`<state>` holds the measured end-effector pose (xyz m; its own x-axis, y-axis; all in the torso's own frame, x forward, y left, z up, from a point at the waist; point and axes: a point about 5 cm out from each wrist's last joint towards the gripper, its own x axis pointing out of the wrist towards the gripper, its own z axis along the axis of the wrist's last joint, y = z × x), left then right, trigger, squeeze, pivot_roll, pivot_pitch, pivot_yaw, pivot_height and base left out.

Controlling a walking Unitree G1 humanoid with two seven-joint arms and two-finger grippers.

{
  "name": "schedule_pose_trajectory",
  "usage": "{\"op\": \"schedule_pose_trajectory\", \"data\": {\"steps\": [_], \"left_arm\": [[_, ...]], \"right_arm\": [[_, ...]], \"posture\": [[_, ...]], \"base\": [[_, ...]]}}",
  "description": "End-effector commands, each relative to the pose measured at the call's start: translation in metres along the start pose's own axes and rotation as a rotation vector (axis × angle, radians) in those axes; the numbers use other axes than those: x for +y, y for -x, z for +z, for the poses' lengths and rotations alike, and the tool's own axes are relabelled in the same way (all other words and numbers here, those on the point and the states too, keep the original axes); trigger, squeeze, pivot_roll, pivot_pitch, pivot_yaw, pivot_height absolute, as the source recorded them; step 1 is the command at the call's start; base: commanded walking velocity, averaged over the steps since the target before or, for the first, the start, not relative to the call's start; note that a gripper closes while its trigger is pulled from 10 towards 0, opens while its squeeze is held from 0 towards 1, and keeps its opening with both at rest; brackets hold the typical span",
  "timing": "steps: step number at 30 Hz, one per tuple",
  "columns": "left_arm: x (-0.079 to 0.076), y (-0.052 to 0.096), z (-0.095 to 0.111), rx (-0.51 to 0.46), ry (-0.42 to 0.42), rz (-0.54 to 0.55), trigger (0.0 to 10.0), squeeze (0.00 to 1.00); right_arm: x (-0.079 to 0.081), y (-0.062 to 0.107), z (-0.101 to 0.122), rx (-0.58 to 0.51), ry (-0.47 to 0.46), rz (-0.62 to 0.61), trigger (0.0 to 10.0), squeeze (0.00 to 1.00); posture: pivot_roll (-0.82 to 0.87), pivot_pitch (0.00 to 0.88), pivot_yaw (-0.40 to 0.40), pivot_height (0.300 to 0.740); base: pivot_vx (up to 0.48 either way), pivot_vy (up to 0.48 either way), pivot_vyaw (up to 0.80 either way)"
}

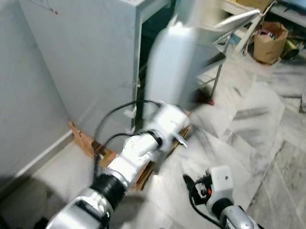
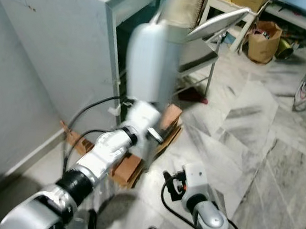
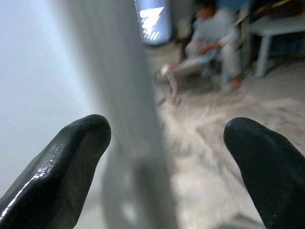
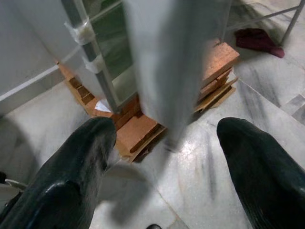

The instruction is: Restocking fridge

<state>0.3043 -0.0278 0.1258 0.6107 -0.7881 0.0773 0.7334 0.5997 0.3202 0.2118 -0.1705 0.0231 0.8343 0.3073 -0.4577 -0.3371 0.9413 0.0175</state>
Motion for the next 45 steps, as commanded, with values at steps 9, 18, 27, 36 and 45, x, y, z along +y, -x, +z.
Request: {"op": "schedule_pose_trajectory", "data": {"steps": [9,18,27,36,45], "left_arm": [[0.096,0.023,0.021,-0.078,0.065,0.432,10.0,0.00],[0.103,0.095,-0.021,0.050,0.094,0.617,10.0,0.00],[0.077,0.167,-0.046,0.208,0.143,0.735,10.0,0.00],[0.064,0.204,-0.056,0.348,0.152,0.767,10.0,0.00],[0.066,0.188,-0.048,0.321,0.115,0.738,10.0,0.00]], "right_arm": [[0.011,0.004,-0.009,-0.017,-0.031,0.002,10.0,0.00],[-0.009,-0.005,0.031,-0.141,0.007,-0.132,10.0,0.00],[-0.018,-0.010,0.071,-0.338,0.046,-0.210,10.0,0.00],[-0.008,-0.013,0.084,-0.432,-0.047,-0.173,10.0,0.00],[-0.002,-0.017,0.087,-0.428,-0.051,-0.158,10.0,0.00]], "posture": [[0.06,0.076,-0.032,0.740],[0.09,0.092,-0.027,0.740],[0.09,0.111,-0.030,0.740],[0.08,0.103,-0.015,0.740],[0.07,0.096,-0.025,0.740]], "base": [[0.000,0.000,0.00],[0.000,-0.138,0.00],[0.000,-0.447,0.00],[0.000,-0.427,0.00],[0.320,-0.350,-0.53]]}}
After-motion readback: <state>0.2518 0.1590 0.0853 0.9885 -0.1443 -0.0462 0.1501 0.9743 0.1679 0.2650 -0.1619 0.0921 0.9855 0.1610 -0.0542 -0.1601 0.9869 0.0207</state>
